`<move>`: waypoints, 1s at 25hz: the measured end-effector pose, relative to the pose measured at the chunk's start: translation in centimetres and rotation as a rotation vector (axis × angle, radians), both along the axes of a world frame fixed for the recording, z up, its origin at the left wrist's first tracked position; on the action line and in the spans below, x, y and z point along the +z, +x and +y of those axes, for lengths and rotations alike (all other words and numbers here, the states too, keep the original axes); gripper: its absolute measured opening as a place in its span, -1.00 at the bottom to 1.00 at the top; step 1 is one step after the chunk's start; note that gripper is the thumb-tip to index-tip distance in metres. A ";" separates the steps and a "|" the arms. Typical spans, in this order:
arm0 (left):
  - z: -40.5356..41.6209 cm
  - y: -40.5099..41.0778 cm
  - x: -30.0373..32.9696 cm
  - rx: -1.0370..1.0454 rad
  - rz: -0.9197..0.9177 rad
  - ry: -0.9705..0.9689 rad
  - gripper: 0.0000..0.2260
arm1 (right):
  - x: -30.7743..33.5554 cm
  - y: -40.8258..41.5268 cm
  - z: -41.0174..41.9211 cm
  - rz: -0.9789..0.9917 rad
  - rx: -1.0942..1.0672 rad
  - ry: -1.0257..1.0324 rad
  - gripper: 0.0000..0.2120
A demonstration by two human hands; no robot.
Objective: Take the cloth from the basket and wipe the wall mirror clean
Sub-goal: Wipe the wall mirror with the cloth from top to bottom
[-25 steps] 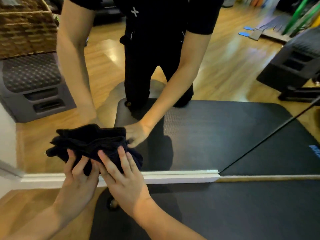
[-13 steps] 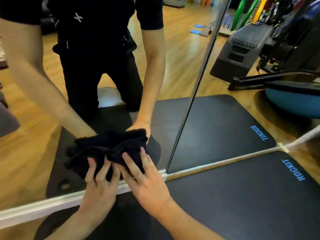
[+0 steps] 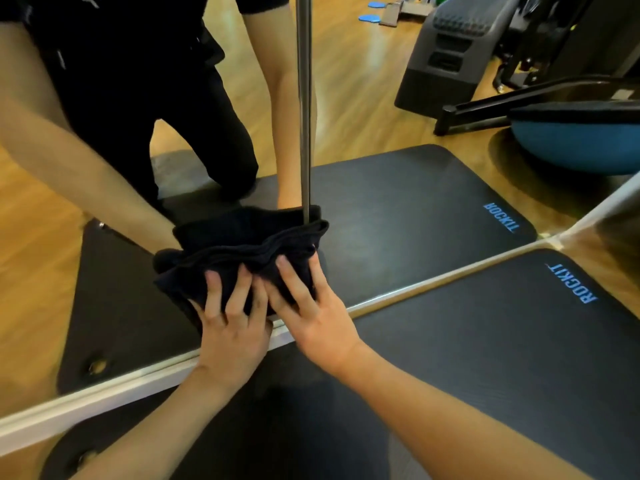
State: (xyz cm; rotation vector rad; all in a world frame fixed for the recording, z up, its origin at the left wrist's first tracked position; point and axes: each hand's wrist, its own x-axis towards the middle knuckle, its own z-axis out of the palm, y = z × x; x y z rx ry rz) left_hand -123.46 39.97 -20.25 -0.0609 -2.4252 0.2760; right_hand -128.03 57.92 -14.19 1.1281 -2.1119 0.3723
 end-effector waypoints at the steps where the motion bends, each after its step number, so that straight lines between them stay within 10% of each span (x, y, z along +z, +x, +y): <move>1: 0.3 -0.1 0.0 -0.043 0.050 0.017 -0.37 | -0.5 0.1 0.0 0.011 -0.017 -0.011 -0.49; 25: -7.4 8.9 -5.5 -0.223 -0.259 0.235 0.03 | -10.8 7.2 -6.0 -0.703 0.042 0.312 0.21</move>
